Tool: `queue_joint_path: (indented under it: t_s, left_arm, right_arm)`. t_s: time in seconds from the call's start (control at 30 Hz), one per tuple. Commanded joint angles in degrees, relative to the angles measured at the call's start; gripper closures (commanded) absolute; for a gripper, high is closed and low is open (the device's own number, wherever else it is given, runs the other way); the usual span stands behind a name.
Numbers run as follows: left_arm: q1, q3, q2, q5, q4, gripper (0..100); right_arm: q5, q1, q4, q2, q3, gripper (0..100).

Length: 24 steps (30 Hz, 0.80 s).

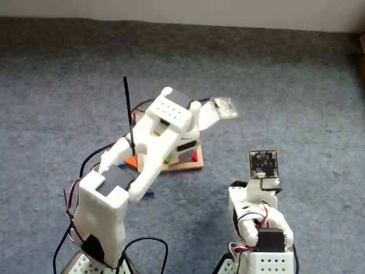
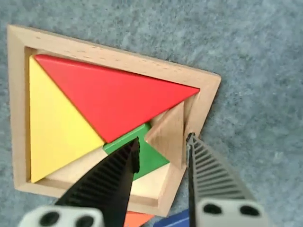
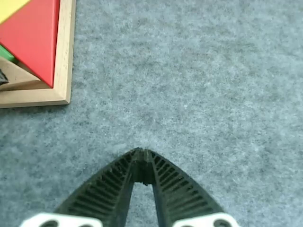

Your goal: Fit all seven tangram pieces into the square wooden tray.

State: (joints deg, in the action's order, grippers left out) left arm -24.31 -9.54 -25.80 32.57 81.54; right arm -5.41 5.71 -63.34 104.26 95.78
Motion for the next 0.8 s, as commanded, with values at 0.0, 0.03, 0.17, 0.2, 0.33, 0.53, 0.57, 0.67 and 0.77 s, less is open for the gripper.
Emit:
queue_joint_path:
  t_s: [0.0, 0.03, 0.17, 0.2, 0.33, 0.53, 0.57, 0.67, 0.77]
  left_arm:
    - [-0.7, -3.7, 7.4, -2.3, 4.2, 83]
    - [-0.6, -3.6, 8.8, -3.4, 4.5, 83]
    - [0.5, -2.9, 11.9, -4.4, 5.4, 83]
    - [1.0, -2.2, 11.7, -4.4, 5.0, 83]
    - [2.3, 2.5, 9.8, -4.4, 0.9, 83]
    - [4.4, 8.6, 6.1, -4.4, -10.1, 83]
    - [4.4, 9.1, 5.3, -4.4, -11.9, 83]
    - [4.0, 9.4, 2.8, -4.4, -14.6, 83]
    - [2.8, 9.3, 1.6, -4.5, -14.9, 83]
  right_arm:
    - [-0.6, -0.7, 1.4, 0.3, 6.6, 98.1]
    - [-0.6, -0.7, 1.4, 0.3, 6.6, 98.1]
    - [-0.6, -0.7, 1.4, 0.3, 6.6, 98.1]
    - [-0.6, -0.7, 1.4, 0.3, 6.6, 98.1]
    - [-0.6, -0.7, 1.4, 0.3, 6.6, 98.1]
    - [-0.6, -0.7, 1.4, 0.3, 6.6, 98.1]
    - [-0.6, -0.7, 1.4, 0.3, 6.6, 98.1]
    - [-0.6, -0.7, 1.4, 0.3, 6.6, 98.1]
    - [-0.6, -0.7, 1.4, 0.3, 6.6, 98.1]
